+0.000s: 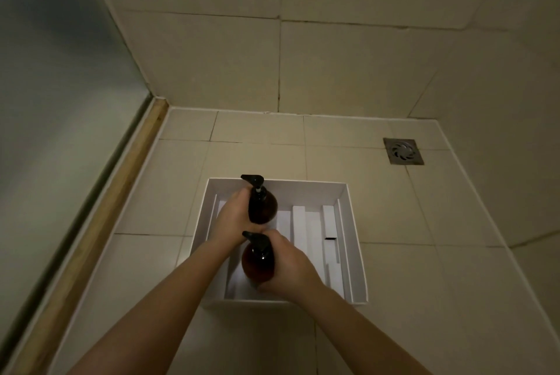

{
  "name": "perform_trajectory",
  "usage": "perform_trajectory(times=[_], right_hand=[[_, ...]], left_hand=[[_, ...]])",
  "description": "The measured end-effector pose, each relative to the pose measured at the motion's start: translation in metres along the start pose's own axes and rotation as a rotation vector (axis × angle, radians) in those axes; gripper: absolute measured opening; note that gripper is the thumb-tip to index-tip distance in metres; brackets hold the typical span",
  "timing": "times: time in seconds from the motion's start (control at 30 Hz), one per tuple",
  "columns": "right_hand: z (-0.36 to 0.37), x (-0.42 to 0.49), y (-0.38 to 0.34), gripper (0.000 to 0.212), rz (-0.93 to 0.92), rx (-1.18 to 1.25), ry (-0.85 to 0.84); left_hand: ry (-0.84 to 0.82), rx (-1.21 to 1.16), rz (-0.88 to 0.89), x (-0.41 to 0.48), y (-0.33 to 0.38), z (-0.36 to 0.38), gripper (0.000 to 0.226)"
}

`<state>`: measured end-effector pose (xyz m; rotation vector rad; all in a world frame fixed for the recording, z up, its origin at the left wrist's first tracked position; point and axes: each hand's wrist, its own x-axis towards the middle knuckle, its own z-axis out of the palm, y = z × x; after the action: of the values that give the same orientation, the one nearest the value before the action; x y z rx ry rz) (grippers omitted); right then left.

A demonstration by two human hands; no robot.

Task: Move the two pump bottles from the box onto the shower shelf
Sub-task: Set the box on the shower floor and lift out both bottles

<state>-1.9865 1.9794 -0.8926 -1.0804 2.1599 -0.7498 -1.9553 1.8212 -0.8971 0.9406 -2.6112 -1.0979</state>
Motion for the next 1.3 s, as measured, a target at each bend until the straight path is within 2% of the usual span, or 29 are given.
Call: perform_trajectory(times=[0.17,0.37,0.47,0.57,0.8,0.97,1.3], right_hand=[[-0.002,-0.002,-0.003,0.062,0.013,0.056,-0.006],[-0.028,-0.016,-0.008,0.069,0.027,0.2,0.108],[-0.069,-0.02,-0.019,0.075,0.017,0.252,0.158],[-0.128,-0.019,-0.046,0.067,-0.033,0.281,0.237],[-0.24,-0.019,-0.115,0.069,-0.162,0.283,0.434],[-0.269,-0.018,-0.139,0.061,-0.204,0.282,0.456],[-0.34,-0.032,-0.204,0.072,-0.16,0.267,0.442]], left_hand=[[0.011,-0.079,-0.037,-0.005,0.003,-0.006,0.079],[0.11,-0.253,0.038,-0.012,0.018,-0.045,0.063],[0.16,-0.277,0.087,-0.015,0.035,-0.085,0.065],[0.192,-0.325,0.107,-0.018,0.058,-0.139,0.071],[0.206,-0.408,0.184,-0.023,0.131,-0.234,0.057],[0.207,-0.396,0.209,-0.021,0.16,-0.261,0.053],[0.218,-0.442,0.186,-0.02,0.232,-0.327,0.062]])
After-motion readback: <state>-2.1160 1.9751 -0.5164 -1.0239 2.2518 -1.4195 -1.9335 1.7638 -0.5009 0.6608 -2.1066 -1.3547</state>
